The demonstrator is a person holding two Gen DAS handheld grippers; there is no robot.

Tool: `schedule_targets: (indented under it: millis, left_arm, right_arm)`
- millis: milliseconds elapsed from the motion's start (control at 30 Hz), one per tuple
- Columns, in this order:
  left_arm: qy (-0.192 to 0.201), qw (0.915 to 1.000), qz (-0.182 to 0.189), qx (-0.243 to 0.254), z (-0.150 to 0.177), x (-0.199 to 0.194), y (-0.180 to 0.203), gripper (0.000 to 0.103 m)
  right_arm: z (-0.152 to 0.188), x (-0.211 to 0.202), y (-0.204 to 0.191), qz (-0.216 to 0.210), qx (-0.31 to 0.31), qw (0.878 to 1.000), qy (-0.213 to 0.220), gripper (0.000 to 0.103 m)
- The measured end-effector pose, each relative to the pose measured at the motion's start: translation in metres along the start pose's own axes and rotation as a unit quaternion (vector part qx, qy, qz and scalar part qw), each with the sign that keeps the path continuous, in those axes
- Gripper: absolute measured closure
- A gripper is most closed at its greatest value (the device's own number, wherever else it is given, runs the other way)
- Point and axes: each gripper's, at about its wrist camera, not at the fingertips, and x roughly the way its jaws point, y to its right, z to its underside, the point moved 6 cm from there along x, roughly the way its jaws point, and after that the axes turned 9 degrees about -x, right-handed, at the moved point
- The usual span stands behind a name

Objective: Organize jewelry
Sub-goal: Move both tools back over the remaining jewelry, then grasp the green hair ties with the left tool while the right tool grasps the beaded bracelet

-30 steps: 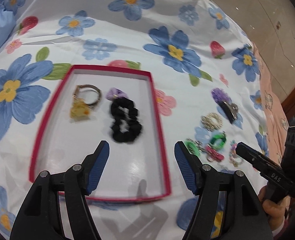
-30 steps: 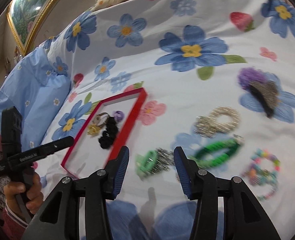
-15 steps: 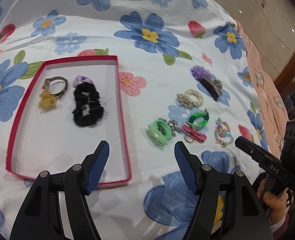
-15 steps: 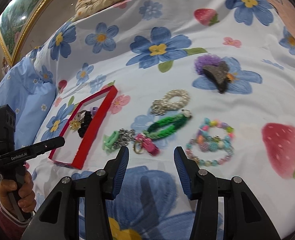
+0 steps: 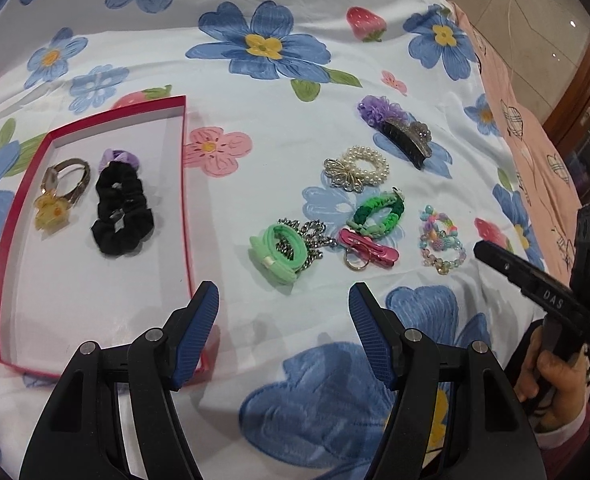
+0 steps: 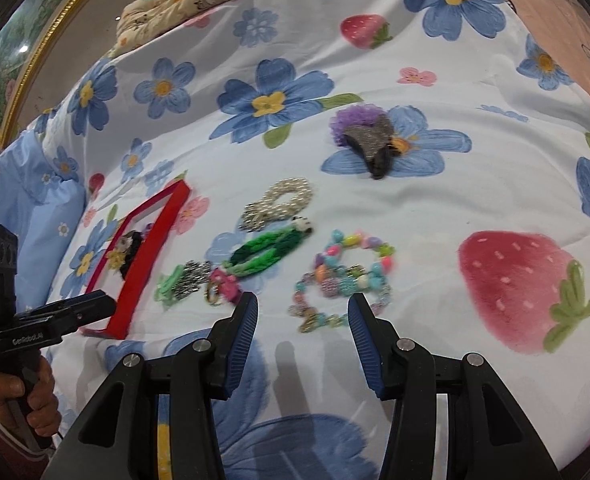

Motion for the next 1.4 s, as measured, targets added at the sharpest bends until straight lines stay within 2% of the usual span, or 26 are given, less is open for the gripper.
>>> schedule_targets:
  millis: [267, 433, 533, 567, 600, 633, 667, 700, 733, 800, 867, 1400]
  left_arm:
    - [-0.011, 0.9998, -0.004, 0.017, -0.007, 0.024, 0.008, 0.036]
    - [-0.023, 0.9994, -0.009, 0.023, -0.01, 0.045, 0.013, 0.039]
    - [-0.036, 0.9988, -0.018, 0.027, -0.011, 0.059, 0.013, 0.046]
    - [-0.041, 0.9985, -0.021, 0.029, -0.01, 0.064, 0.012, 0.048]
    - [-0.046, 0.9982, -0.023, 0.03, -0.009, 0.067, 0.012, 0.055]
    - [-0.048, 0.9978, -0.03, 0.034, -0.007, 0.07, 0.011, 0.059]
    - [-0.044, 0.9976, -0.037, 0.039, -0.007, 0.07, 0.01, 0.061]
    - [-0.043, 0.9976, -0.037, 0.041, -0.006, 0.07, 0.01, 0.065]
    - [-0.042, 0.9979, -0.031, 0.039, -0.007, 0.068, 0.008, 0.074]
    - [-0.049, 0.9984, -0.009, 0.026, -0.007, 0.066, 0.006, 0.079]
    - [-0.046, 0.9987, -0.003, 0.022, -0.007, 0.064, 0.004, 0.083]
    - [0.015, 0.9996, 0.026, 0.002, -0.011, 0.0, -0.007, 0.085]
  right_arm:
    - [0.0, 0.014, 0.03, 0.034, 0.003, 0.999, -0.027, 0.055]
    - [0.009, 0.032, 0.029, 0.04, -0.016, 0.998, -0.054, 0.057]
    - [0.012, 0.04, 0.024, 0.052, -0.035, 0.996, -0.058, 0.068]
    - [0.013, 0.04, 0.024, 0.056, -0.039, 0.996, -0.058, 0.076]
    - [0.013, 0.04, 0.024, 0.06, -0.043, 0.996, -0.058, 0.081]
    - [0.013, 0.041, 0.025, 0.064, -0.045, 0.995, -0.057, 0.091]
    - [0.013, 0.04, 0.027, 0.064, -0.043, 0.996, -0.055, 0.095]
    - [0.013, 0.039, 0.028, 0.06, -0.038, 0.996, -0.052, 0.095]
    - [0.012, 0.037, 0.028, 0.059, -0.035, 0.996, -0.05, 0.095]
    - [0.01, 0.034, 0.027, 0.055, -0.034, 0.997, -0.045, 0.095]
    - [0.007, 0.031, 0.024, 0.044, -0.03, 0.998, -0.037, 0.095]
    - [-0.028, -0.011, -0.031, -0.013, -0.056, 0.998, 0.02, 0.096]
